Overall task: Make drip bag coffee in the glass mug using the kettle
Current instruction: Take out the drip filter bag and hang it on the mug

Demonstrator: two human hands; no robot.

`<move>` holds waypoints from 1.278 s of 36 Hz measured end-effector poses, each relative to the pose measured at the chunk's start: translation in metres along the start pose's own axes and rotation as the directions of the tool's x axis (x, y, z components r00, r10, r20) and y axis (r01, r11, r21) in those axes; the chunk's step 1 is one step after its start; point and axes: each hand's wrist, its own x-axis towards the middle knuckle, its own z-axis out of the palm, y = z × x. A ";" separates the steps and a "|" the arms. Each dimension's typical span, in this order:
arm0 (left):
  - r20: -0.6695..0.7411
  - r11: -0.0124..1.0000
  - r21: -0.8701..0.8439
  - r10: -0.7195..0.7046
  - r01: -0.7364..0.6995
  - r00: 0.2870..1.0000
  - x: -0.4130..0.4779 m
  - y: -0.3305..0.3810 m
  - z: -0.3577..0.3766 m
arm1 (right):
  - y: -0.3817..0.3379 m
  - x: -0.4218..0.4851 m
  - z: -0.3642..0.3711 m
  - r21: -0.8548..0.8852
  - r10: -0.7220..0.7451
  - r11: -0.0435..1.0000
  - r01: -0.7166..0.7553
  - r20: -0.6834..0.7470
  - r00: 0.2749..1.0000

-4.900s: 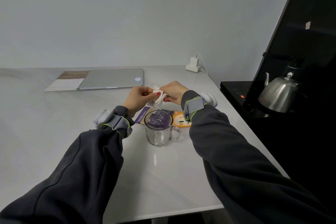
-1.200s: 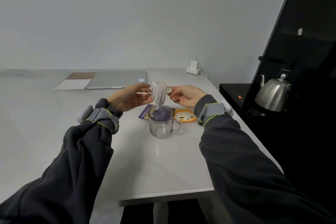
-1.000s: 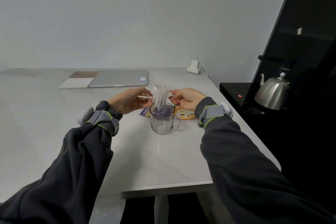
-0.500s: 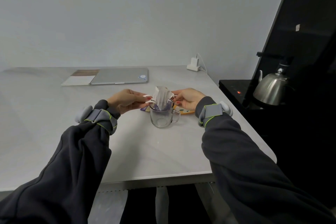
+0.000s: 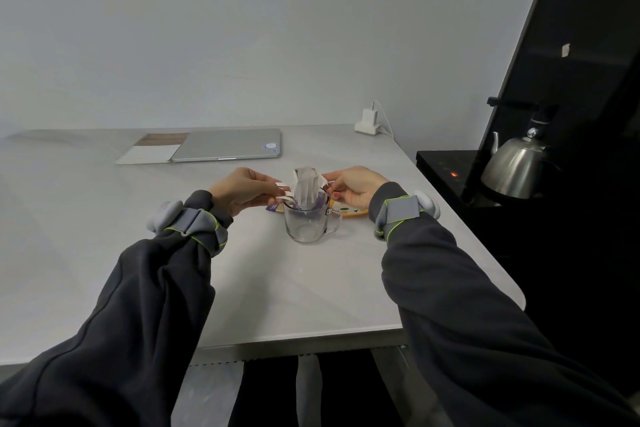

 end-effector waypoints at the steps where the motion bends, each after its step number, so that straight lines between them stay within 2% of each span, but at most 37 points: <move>1: 0.027 1.000 0.014 -0.003 0.003 1.000 0.001 0.000 0.000 | 0.000 0.000 0.000 -0.003 -0.003 1.000 0.003 -0.003 1.000; 9: 0.140 0.996 -0.067 -0.044 0.054 0.989 0.000 0.001 0.001 | 0.001 -0.001 0.000 -0.034 -0.010 0.999 0.010 -0.017 1.000; 15: 0.075 1.000 -0.010 -0.018 0.019 0.997 0.005 -0.002 0.002 | 0.001 -0.001 0.001 -0.051 -0.018 0.999 0.017 -0.019 1.000; 23: 0.018 0.999 -0.041 0.007 -0.006 1.000 0.008 0.000 0.005 | -0.002 -0.005 0.000 0.009 -0.009 1.000 0.009 0.007 1.000; 34: 0.138 0.992 -0.125 0.029 -0.012 0.990 0.001 0.003 0.008 | -0.006 0.000 0.005 0.110 -0.016 0.994 0.009 0.069 0.997; 39: 0.138 0.989 -0.147 0.032 -0.011 0.990 0.002 0.003 0.009 | -0.007 0.002 0.009 -0.036 -0.046 0.998 0.050 0.103 0.994; 46: 0.111 0.984 -0.176 0.033 -0.013 0.993 0.004 0.006 0.012 | -0.009 0.001 0.022 -0.236 -0.094 0.966 0.103 0.051 0.994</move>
